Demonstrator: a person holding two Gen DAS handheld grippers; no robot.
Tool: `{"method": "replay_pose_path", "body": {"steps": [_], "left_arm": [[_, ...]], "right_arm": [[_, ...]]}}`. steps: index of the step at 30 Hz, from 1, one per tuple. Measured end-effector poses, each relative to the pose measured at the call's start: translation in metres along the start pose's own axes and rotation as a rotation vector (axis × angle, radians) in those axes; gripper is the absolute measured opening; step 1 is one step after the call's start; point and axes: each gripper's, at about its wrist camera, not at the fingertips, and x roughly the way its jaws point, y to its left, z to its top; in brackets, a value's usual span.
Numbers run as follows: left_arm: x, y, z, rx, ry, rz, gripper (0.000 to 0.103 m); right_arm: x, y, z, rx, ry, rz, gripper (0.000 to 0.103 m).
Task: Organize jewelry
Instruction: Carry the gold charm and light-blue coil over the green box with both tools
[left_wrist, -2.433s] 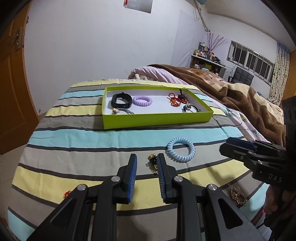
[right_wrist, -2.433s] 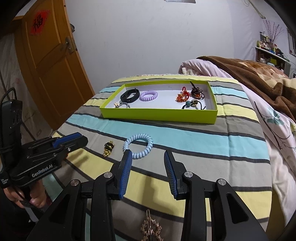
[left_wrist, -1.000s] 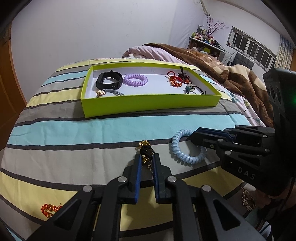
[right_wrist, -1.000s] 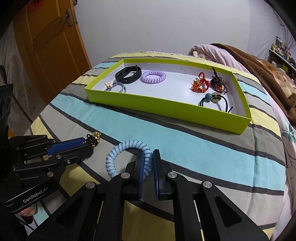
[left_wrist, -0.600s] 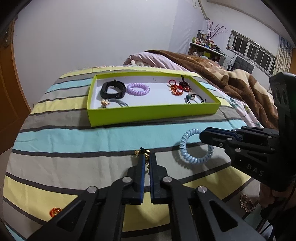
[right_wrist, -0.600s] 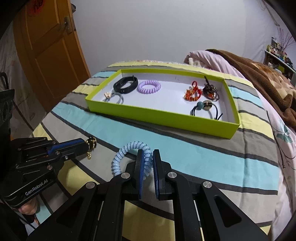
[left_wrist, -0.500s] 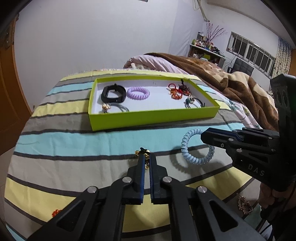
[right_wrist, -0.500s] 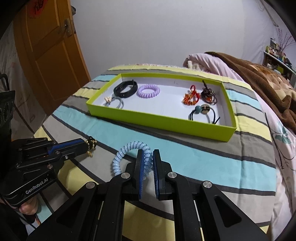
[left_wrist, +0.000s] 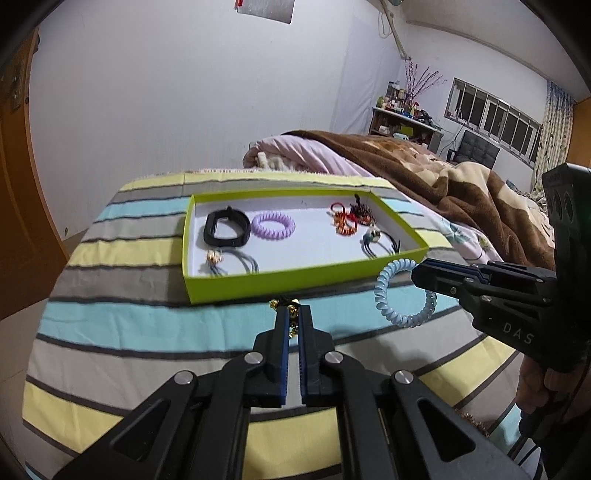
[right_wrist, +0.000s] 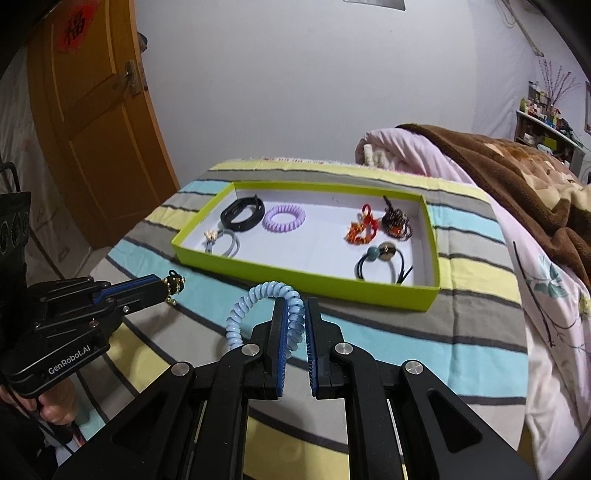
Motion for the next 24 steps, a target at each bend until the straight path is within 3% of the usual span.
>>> {"method": "replay_pose_path", "body": {"steps": [14,24], "left_arm": [[0.016,-0.001,0.048,0.036,-0.059,0.011,0.004],[0.055,-0.001,0.061,0.04,-0.036,0.028,0.005]], "right_arm": [[0.01,-0.016,0.037,0.018,-0.042,-0.006,0.009],[0.055,-0.036,0.055,0.044,-0.001,-0.024,0.009]]}}
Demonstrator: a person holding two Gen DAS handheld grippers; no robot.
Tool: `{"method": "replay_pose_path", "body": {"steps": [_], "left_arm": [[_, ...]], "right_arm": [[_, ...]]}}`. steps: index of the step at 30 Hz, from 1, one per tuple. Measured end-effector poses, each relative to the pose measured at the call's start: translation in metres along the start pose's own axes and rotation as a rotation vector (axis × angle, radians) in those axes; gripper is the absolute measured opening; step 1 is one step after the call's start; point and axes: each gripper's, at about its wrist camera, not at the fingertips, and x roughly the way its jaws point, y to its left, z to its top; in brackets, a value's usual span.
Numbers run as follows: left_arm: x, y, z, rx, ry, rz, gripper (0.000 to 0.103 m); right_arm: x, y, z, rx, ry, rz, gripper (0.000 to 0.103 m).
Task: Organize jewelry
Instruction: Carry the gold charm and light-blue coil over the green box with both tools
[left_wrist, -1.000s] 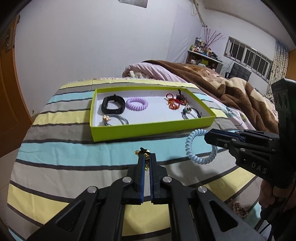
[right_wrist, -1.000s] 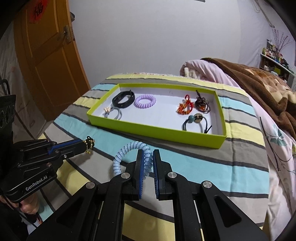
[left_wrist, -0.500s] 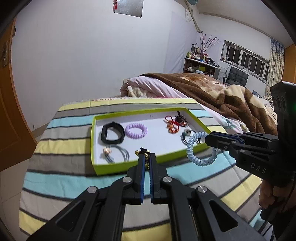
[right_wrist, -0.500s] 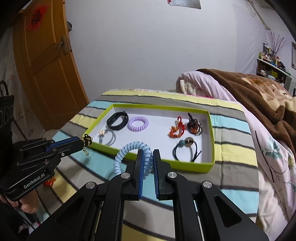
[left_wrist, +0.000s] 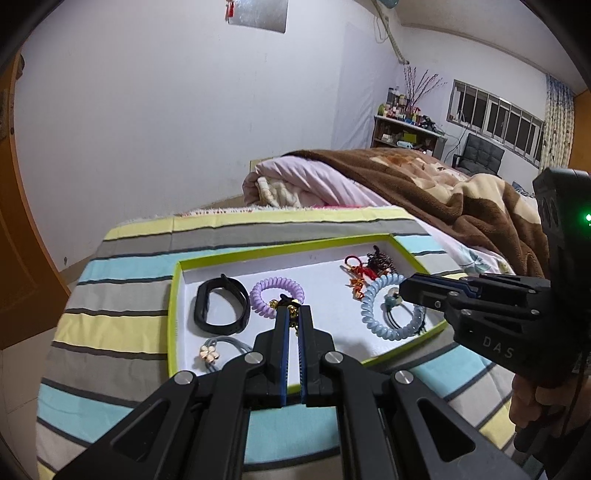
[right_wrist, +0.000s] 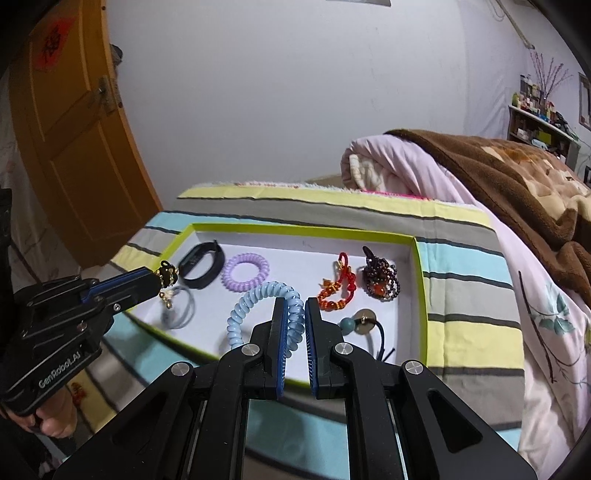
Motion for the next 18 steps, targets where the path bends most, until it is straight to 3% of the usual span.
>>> {"method": "replay_pose_path", "body": {"steps": [11,18], "left_arm": [[0.049,0.008,-0.013,-0.023,0.113,0.015,0.005],[0.051,0.007,-0.015,-0.017,0.117,0.009,0.005]], "right_arm": [[0.045,-0.017,-0.001,0.014,0.085,-0.018,0.009],[0.055,-0.02,-0.005,0.032,0.12,-0.01,0.01]]}}
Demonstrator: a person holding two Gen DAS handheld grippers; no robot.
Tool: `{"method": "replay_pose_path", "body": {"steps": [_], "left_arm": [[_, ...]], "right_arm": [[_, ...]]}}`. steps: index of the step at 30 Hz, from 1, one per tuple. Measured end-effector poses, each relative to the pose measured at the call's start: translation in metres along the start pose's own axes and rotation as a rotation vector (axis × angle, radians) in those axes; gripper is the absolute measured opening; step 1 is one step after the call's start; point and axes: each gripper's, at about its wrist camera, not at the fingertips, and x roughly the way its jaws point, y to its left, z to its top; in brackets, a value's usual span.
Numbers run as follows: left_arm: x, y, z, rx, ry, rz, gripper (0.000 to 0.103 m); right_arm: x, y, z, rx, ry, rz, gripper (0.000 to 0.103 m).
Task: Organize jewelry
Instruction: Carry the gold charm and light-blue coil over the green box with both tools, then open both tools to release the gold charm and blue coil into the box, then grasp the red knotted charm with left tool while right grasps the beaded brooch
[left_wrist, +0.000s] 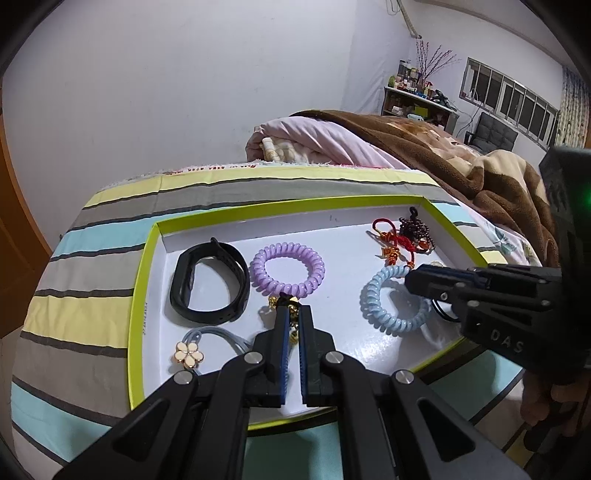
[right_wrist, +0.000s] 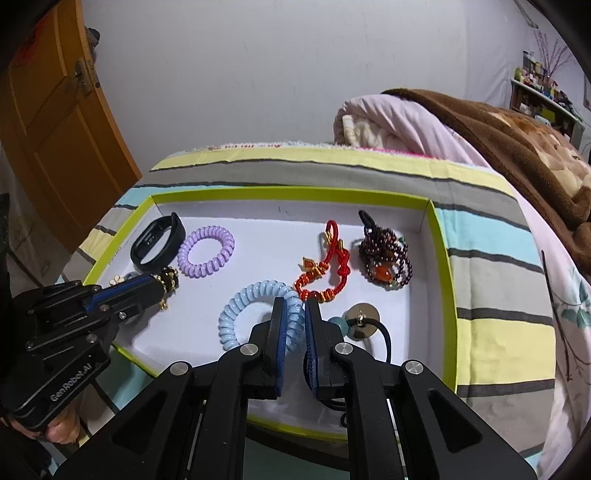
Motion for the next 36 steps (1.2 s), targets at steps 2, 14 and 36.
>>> {"method": "replay_pose_path", "body": {"steps": [2,14,36], "left_arm": [[0.0,0.001,0.001,-0.002,0.0,-0.001,0.006],[-0.044,0.003,0.0,-0.017,-0.059,0.007,0.019],[-0.141,-0.006,-0.075,-0.011,-0.133,0.043,0.019]], "right_arm": [[0.0,-0.001,-0.001,0.002,0.0,-0.006,0.015],[-0.052,0.008,-0.007,-0.011,-0.08,0.0,0.019],[-0.155,0.052,-0.114,-0.056,-0.149,0.014,0.019]]}}
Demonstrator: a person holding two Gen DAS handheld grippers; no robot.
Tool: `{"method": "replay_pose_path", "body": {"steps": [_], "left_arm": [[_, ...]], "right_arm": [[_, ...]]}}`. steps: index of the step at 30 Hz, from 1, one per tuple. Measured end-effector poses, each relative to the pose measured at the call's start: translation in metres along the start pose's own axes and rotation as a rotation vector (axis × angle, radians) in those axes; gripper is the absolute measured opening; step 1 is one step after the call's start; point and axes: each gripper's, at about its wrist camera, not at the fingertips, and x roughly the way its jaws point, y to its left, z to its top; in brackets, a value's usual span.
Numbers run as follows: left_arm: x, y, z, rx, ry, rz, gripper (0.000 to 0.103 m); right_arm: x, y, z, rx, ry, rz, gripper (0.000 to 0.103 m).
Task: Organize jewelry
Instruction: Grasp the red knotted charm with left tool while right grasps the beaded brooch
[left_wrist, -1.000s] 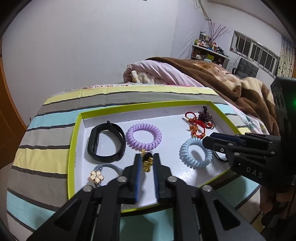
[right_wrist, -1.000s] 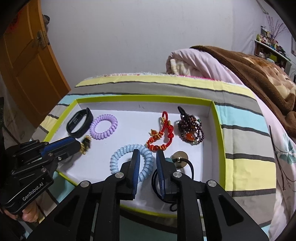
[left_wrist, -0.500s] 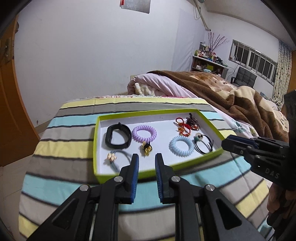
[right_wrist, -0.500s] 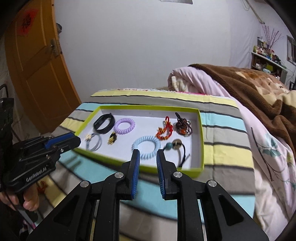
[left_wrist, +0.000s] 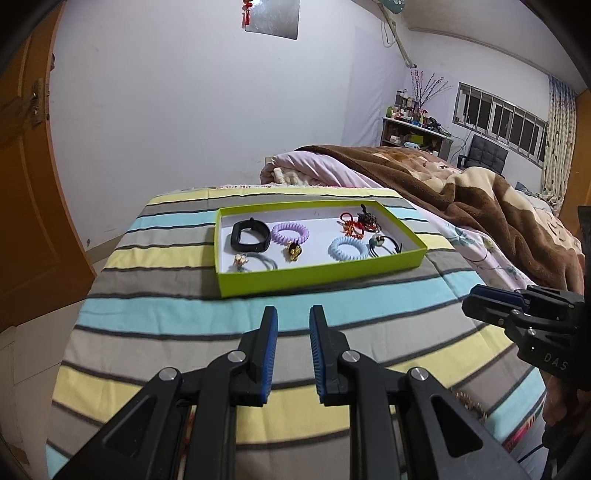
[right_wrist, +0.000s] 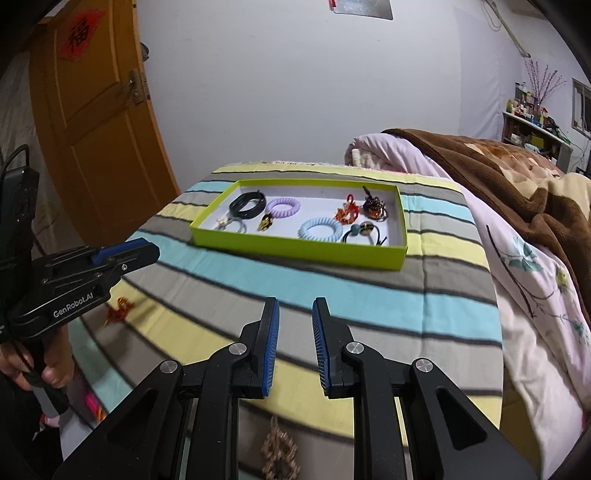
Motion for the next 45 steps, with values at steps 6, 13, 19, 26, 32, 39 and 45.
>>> {"method": "replay_pose_path", "body": {"steps": [6,13,19,26,32,39,45], "left_arm": [[-0.015,0.004,-0.016,-0.005,-0.009,0.02,0.019],[-0.031,0.014,-0.039,-0.019,-0.017,0.049,0.023],[-0.045,0.023,-0.055,-0.04,-0.026,0.064,0.027],[-0.058,0.032,-0.068,-0.045,-0.03,0.081,0.03],[-0.057,0.04,-0.078,-0.06,-0.011,0.097,0.032],[-0.052,0.047,-0.081,-0.067,-0.007,0.123,0.032],[-0.046,0.054,-0.083,-0.069,0.002,0.14,0.032]], "right_arm": [[-0.014,0.006,-0.018,0.002,-0.003,0.006,0.019],[-0.028,0.009,-0.041,0.007,0.002,0.011,0.019],[-0.04,0.01,-0.06,0.006,0.008,0.01,0.019],[-0.044,0.016,-0.079,-0.039,0.025,-0.004,0.019],[-0.035,0.012,-0.09,-0.032,0.059,-0.003,0.019],[-0.026,0.012,-0.094,-0.042,0.084,-0.002,0.019],[-0.021,0.014,-0.097,-0.061,0.097,0.002,0.019]]}}
